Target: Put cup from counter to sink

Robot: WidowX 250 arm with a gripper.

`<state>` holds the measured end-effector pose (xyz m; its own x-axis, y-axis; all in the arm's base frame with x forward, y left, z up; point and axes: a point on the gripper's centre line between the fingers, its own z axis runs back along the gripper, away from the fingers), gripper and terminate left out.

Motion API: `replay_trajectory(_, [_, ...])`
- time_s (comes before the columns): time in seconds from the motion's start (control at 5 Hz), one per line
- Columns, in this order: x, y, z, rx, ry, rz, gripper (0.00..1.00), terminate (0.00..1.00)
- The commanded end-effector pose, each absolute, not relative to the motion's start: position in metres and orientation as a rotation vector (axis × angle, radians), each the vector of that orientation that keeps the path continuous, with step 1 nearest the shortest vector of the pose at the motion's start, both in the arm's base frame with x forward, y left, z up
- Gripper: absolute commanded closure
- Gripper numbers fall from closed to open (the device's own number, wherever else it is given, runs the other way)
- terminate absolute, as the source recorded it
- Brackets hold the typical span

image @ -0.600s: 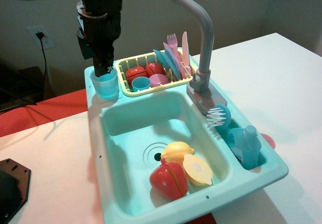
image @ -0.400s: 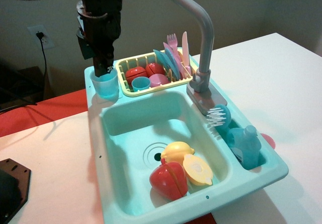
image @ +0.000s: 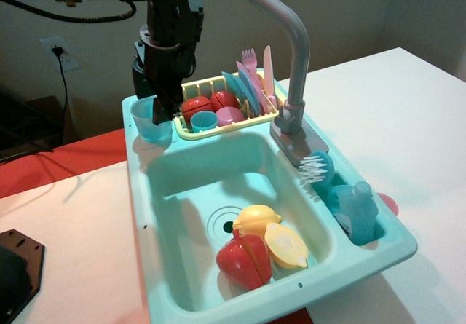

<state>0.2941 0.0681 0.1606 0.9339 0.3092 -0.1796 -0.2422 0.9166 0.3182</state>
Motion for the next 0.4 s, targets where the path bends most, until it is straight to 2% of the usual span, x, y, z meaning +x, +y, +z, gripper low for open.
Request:
replay_trajectory(0.0, [0.3059,0.0691,0.1569,0.301,0.196,0.329,0.00,0.00])
replay_trajectory(0.2, [0.3013,0.0704,0.1475,0.330,0.188,0.336,1.00,0.00])
